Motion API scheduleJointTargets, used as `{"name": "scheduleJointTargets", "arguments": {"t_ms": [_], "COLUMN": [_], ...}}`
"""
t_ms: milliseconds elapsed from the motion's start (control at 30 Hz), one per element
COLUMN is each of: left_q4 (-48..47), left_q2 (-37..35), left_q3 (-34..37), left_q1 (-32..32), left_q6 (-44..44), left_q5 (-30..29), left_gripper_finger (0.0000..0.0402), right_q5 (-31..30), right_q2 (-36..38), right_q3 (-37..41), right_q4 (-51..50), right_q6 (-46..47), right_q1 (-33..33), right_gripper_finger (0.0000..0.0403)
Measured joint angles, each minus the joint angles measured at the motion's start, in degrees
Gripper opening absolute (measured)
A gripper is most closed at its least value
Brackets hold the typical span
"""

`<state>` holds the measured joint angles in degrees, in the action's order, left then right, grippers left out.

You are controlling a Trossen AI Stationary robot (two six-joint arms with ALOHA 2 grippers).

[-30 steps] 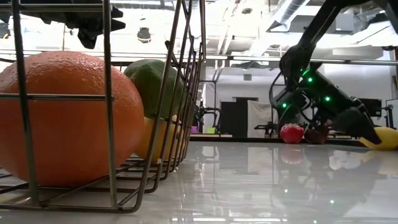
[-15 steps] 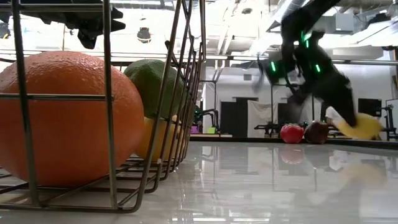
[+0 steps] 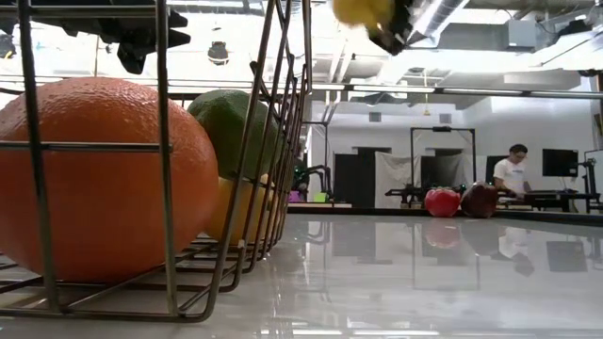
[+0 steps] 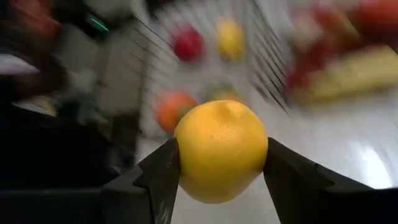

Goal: Sort produce into baskets
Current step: Put the lemon into the silver wire basket, then put the apple into the silver wire basket

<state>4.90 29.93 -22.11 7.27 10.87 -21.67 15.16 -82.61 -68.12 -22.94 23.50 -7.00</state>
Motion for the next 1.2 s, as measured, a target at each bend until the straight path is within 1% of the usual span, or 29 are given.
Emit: {"name": "scheduleJointTargets", "arguments": {"t_ms": [100,200,267,300,400,567,700,833,867,900,967,1033,1067,1133,1200], "left_q4": [0.1,0.1,0.1,0.1,0.1,-0.1,-0.2,-0.3,-0.3,-0.3,-0.3,-0.5,-0.5,-0.5,-0.4], "left_q2": [0.0,0.0,0.0,0.0,0.0,0.0,0.0,0.0,0.0,0.0,0.0,0.0,0.0,0.0,0.0], "left_q3": [0.0,0.0,0.0,0.0,0.0,0.0,0.0,0.0,0.0,0.0,0.0,0.0,0.0,0.0,0.0], "left_q1": [0.0,0.0,0.0,0.0,0.0,0.0,0.0,0.0,0.0,0.0,0.0,0.0,0.0,0.0,0.0], "left_q6": [-0.1,-0.2,-0.2,-0.2,-0.2,-0.3,-0.3,-0.3,-0.3,-0.3,-0.3,-0.2,-0.2,0.0,0.0], "left_q5": [0.0,0.0,0.0,0.0,0.0,0.0,0.0,0.0,0.0,0.0,0.0,0.2,0.4,0.4,0.4], "left_gripper_finger": [0.0137,0.0137,0.0137,0.0137,0.0137,0.0137,0.0137,0.0137,0.0137,0.0137,0.0137,0.0137,0.0137,0.0137,0.0137], "right_q5": [-0.1,-0.1,-0.1,-0.1,-0.1,0.1,-0.6,-2.0,-3.3,-6.3,-15.1,-23.7,-26.1,-27.3,-27.3], "right_q2": [-2.8,-7.0,-9.7,-11.1,-14.1,-16.7,-16.8,-15.8,-15.4,-14.6,-13.3,-11.9,-11.2,-10.2,-9.1], "right_q3": [0.0,0.0,-0.1,-0.5,-3.1,-8.7,-11.5,-11.9,-11.9,-11.9,-11.8,-10.7,-9.7,-7.3,-4.4], "right_q4": [12.9,22.6,26.3,26.2,20.7,11.0,4.1,0.4,-1.6,-5.8,-16.2,-21.9,-23.9,-26.6,-26.2], "right_q6": [-1.3,-1.5,-1.9,-2.4,-4.6,-7.6,-9.5,-10.9,-12.2,-13.6,-14.9,-14.9,-14.7,-14.1,-13.7], "right_q1": [-2.9,-4.5,-5.1,-5.1,-4.7,-4.0,-3.0,-2.1,-1.7,-1.3,-0.2,2.0,3.5,7.4,11.7], "right_gripper_finger": [0.0233,0.0233,0.0234,0.0235,0.0248,0.0287,0.0310,0.0314,0.0314,0.0314,0.0314,0.0314,0.0314,0.0314,0.0314]}}
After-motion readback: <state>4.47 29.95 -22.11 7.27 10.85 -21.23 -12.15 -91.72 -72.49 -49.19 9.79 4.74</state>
